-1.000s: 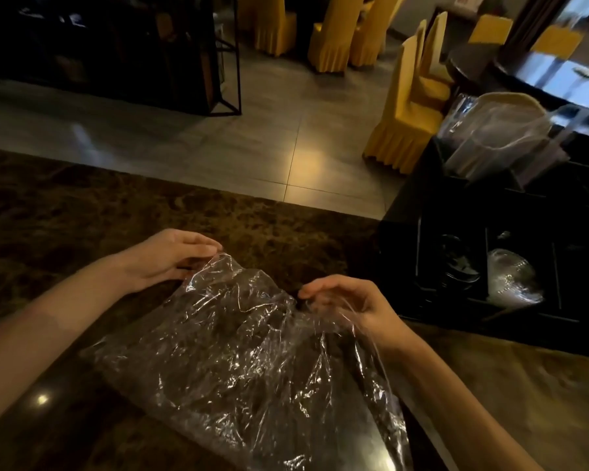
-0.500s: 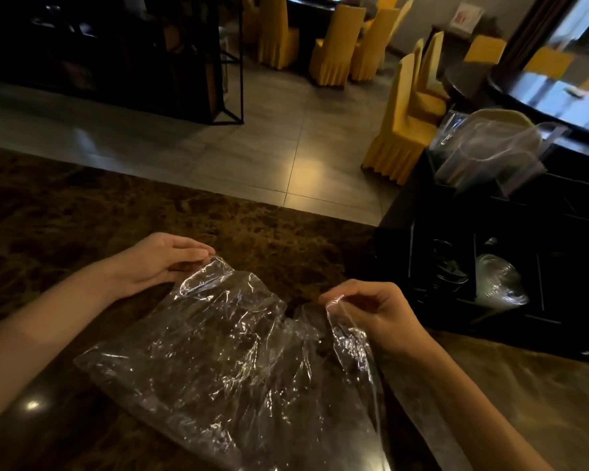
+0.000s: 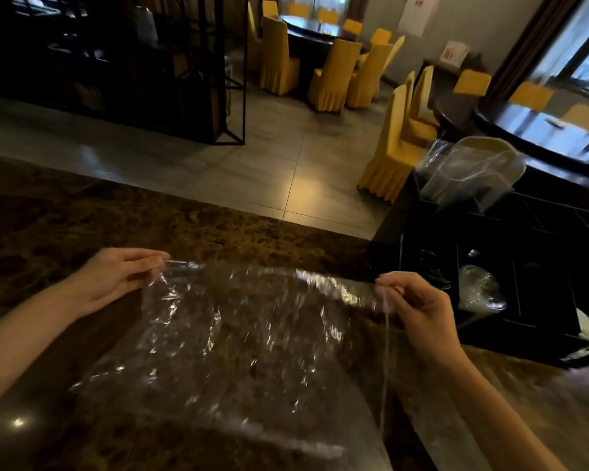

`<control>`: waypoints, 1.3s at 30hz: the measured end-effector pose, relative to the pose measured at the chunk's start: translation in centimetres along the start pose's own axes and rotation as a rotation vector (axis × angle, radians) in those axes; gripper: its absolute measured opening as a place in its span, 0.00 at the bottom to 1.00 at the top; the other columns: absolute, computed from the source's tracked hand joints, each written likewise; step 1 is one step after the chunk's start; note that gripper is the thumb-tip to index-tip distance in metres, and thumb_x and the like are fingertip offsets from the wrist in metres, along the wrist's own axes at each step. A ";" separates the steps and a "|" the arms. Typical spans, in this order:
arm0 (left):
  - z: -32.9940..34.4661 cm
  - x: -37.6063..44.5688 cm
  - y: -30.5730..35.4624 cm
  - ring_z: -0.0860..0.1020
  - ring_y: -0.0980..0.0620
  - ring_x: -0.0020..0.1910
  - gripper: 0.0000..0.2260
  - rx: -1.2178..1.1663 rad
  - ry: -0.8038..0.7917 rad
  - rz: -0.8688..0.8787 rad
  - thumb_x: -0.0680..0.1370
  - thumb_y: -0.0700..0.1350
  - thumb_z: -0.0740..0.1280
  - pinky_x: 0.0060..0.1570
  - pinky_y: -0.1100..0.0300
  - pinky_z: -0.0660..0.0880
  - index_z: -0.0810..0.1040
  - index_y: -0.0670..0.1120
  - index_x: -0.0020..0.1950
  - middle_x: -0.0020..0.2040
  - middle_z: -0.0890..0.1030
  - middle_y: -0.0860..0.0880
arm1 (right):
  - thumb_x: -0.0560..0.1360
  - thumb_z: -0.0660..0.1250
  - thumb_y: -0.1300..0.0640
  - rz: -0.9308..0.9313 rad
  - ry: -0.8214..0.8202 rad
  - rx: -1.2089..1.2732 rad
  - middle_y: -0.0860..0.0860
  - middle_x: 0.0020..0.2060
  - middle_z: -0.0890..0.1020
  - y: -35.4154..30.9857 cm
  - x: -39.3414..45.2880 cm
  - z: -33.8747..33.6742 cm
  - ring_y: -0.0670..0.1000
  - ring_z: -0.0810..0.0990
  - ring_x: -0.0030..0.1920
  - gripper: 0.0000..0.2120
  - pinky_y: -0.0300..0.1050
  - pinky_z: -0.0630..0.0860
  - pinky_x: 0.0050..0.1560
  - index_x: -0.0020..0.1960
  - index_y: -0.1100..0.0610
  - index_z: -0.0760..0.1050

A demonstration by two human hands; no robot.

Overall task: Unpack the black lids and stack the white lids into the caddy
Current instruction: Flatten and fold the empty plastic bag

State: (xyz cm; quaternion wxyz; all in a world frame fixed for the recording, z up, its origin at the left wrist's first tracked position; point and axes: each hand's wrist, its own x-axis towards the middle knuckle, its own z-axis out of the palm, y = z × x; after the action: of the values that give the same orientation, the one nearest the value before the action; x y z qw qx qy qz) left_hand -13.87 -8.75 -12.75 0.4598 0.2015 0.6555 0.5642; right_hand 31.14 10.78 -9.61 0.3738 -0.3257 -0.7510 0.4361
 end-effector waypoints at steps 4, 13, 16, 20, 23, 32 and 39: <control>-1.3 -1.2 -1.2 0.84 0.49 0.51 0.08 0.044 0.039 0.057 0.77 0.37 0.69 0.42 0.66 0.82 0.84 0.42 0.54 0.52 0.87 0.44 | 0.77 0.71 0.58 0.035 -0.017 -0.061 0.46 0.52 0.84 -0.1 0.1 0.5 0.49 0.86 0.51 0.07 0.45 0.85 0.47 0.51 0.48 0.85; -3.0 -3.3 -3.0 0.83 0.45 0.47 0.06 0.055 0.250 0.130 0.75 0.41 0.74 0.51 0.50 0.82 0.86 0.47 0.51 0.52 0.85 0.37 | 0.81 0.69 0.60 0.102 -0.020 -0.047 0.46 0.52 0.85 -2.8 2.2 2.2 0.47 0.86 0.48 0.17 0.43 0.84 0.43 0.58 0.37 0.79; -3.3 -4.2 -3.7 0.83 0.51 0.43 0.05 -0.026 0.318 0.167 0.76 0.39 0.73 0.36 0.65 0.81 0.86 0.48 0.49 0.50 0.86 0.40 | 0.81 0.68 0.59 0.110 -0.007 -0.003 0.43 0.52 0.85 -3.6 1.3 2.8 0.46 0.86 0.49 0.16 0.40 0.84 0.43 0.56 0.37 0.81; -2.8 -5.6 -4.5 0.82 0.52 0.42 0.05 -0.099 0.373 0.181 0.78 0.37 0.71 0.34 0.67 0.81 0.84 0.46 0.50 0.49 0.85 0.42 | 0.82 0.67 0.60 0.108 -0.055 -0.011 0.41 0.50 0.86 -4.4 -0.8 3.9 0.46 0.86 0.48 0.17 0.41 0.84 0.43 0.51 0.36 0.83; -2.1 -6.7 -5.2 0.82 0.52 0.43 0.05 -0.159 0.415 0.190 0.78 0.37 0.70 0.34 0.66 0.81 0.84 0.46 0.49 0.48 0.84 0.45 | 0.81 0.68 0.59 0.147 -0.038 -0.047 0.42 0.48 0.86 -4.2 -2.7 5.0 0.48 0.86 0.48 0.12 0.47 0.84 0.47 0.53 0.41 0.83; 2.5 -10.6 -8.4 0.81 0.53 0.45 0.03 -0.390 0.536 0.159 0.80 0.38 0.70 0.33 0.68 0.80 0.81 0.42 0.53 0.49 0.81 0.46 | 0.82 0.68 0.56 0.333 -0.110 0.111 0.45 0.47 0.87 -4.5 -10.1 11.2 0.47 0.86 0.44 0.11 0.42 0.82 0.42 0.51 0.40 0.84; 6.2 -14.7 -9.9 0.81 0.51 0.49 0.07 -0.514 0.573 0.096 0.81 0.39 0.67 0.43 0.61 0.80 0.77 0.41 0.59 0.52 0.79 0.44 | 0.83 0.67 0.53 0.527 -0.104 0.208 0.47 0.45 0.87 -5.6 -15.2 14.8 0.48 0.86 0.45 0.09 0.40 0.83 0.43 0.50 0.45 0.85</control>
State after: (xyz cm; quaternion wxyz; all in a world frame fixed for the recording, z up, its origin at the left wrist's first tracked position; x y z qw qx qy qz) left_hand 1.08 -19.58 -16.06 0.2667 -0.0557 0.5845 0.7643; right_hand 25.47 -10.02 -13.83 0.2399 -0.4466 -0.6100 0.6091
